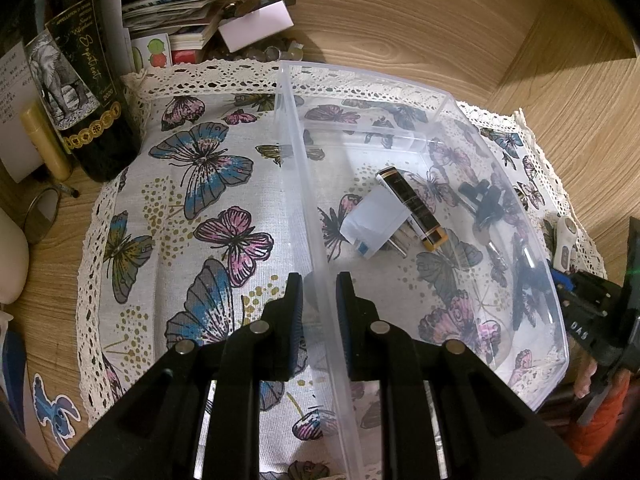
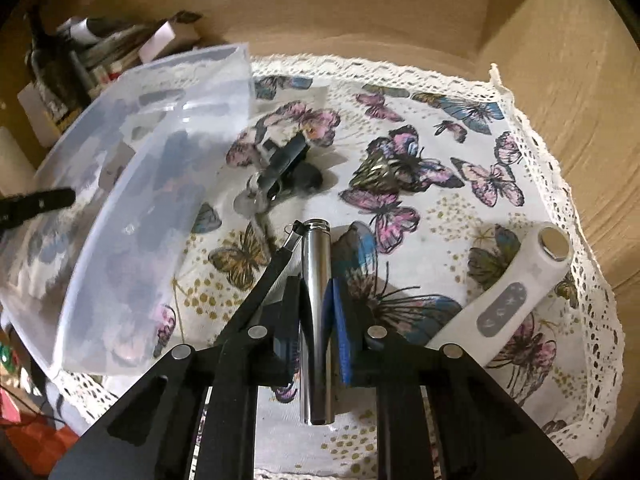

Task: Organize rigid objects
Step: 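Grasp the silver metal cylinder with the right tool, then carry the silver cylinder into the clear box and open the right tool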

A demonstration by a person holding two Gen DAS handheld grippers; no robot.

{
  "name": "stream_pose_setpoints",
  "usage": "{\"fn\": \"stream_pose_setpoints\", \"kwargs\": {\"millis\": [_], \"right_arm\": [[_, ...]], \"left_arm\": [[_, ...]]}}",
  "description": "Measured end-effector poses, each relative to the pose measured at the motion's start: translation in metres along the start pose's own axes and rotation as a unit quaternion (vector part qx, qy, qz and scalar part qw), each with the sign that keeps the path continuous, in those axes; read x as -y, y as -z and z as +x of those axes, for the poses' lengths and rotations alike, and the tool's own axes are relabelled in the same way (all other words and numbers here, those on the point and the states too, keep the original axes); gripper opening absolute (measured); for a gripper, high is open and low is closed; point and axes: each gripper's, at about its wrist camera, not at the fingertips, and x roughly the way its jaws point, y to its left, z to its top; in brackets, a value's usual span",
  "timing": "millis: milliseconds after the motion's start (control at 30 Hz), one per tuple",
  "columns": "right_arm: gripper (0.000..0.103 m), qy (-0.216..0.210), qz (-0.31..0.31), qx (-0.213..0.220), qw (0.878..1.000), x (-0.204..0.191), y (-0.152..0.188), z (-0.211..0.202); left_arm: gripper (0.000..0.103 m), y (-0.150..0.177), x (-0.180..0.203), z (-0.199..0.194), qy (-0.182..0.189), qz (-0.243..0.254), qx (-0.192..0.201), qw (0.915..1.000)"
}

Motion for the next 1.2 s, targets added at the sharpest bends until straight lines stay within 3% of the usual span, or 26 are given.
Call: {"fn": "stream_pose_setpoints", "kwargs": {"millis": [233,733,967,1200], "right_arm": [[0.014,-0.007,0.011,0.048,0.999,0.003,-0.020,-0.024],[0.014,-0.056,-0.042,0.149,0.986,-0.038,-0.083,-0.063],[0.014,-0.092,-0.068,0.146,0.983,-0.064,-0.097,-0.055],[0.014,-0.106,-0.090,0.100,0.985,-0.088,-0.102,-0.026]], "left_arm": [[0.017,0.001,0.000,0.000,-0.001,0.000,0.001,1.0000],[0.017,0.000,0.000,0.000,0.000,-0.001,0.001,1.0000],[0.017,0.001,0.000,0.000,0.001,0.000,0.002,1.0000],[0.017,0.001,-0.001,0.001,0.002,0.000,0.004,1.0000]]}}
